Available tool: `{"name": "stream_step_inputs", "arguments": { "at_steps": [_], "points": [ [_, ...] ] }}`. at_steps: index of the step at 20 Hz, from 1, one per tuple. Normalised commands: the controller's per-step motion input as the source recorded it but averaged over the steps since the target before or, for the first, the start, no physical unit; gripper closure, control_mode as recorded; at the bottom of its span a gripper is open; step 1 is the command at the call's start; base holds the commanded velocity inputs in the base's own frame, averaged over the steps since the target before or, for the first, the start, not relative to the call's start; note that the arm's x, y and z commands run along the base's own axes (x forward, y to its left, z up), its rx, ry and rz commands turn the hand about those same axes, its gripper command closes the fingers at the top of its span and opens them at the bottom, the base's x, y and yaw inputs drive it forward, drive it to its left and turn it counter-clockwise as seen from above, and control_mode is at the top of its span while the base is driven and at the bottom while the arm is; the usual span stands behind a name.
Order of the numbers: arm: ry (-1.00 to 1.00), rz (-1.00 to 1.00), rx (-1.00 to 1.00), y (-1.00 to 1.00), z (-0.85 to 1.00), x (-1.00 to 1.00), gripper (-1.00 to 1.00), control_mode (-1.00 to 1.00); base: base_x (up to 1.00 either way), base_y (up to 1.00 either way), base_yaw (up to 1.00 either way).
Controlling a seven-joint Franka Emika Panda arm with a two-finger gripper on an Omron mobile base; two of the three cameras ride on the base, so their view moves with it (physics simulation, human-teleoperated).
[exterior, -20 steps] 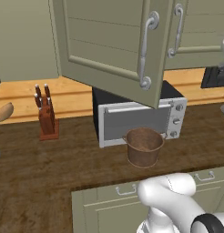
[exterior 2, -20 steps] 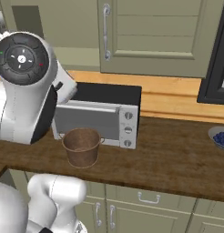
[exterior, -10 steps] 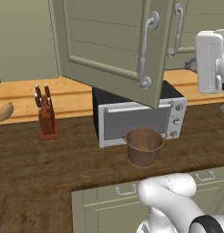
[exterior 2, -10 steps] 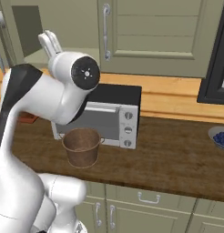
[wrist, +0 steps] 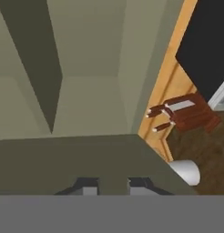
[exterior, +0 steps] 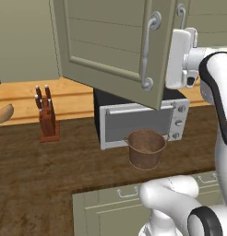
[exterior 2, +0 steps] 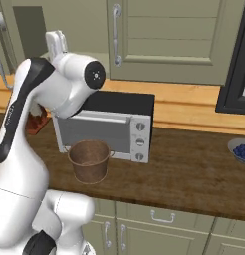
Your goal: Open the cabinet, pick up the bread from the cabinet and place it in the basket. Then move the basket to the dining counter.
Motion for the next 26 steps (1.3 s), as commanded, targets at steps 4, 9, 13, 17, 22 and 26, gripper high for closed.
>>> {"name": "stream_step_inputs", "arguments": {
  "at_steps": [4, 9, 13, 17, 22, 26],
  "points": [
    [0.03, 0.20, 0.12, 0.54, 0.02, 0.15, -1.00, -1.00, 0.00, 0.00, 0.00],
    [0.01, 0.34, 0.13, 0.48, 0.07, -0.37, -1.00, -1.00, 0.00, 0.00, 0.00],
    [0.00, 0.30, 0.07, 0.88, 0.01, -0.75, -1.00, -1.00, 0.00, 0.00, 0.00],
    [-0.01, 0.27, 0.01, 1.00, 0.00, -0.84, -1.00, -1.00, 0.00, 0.00, 0.00],
    [-0.17, 0.06, -0.06, 1.00, 0.00, -0.40, -1.00, -1.00, 0.00, 0.00, 0.00],
    [-0.12, -0.10, -0.20, 0.74, 0.05, 0.08, -1.00, -1.00, 0.00, 0.00, 0.00]
  ]
}}
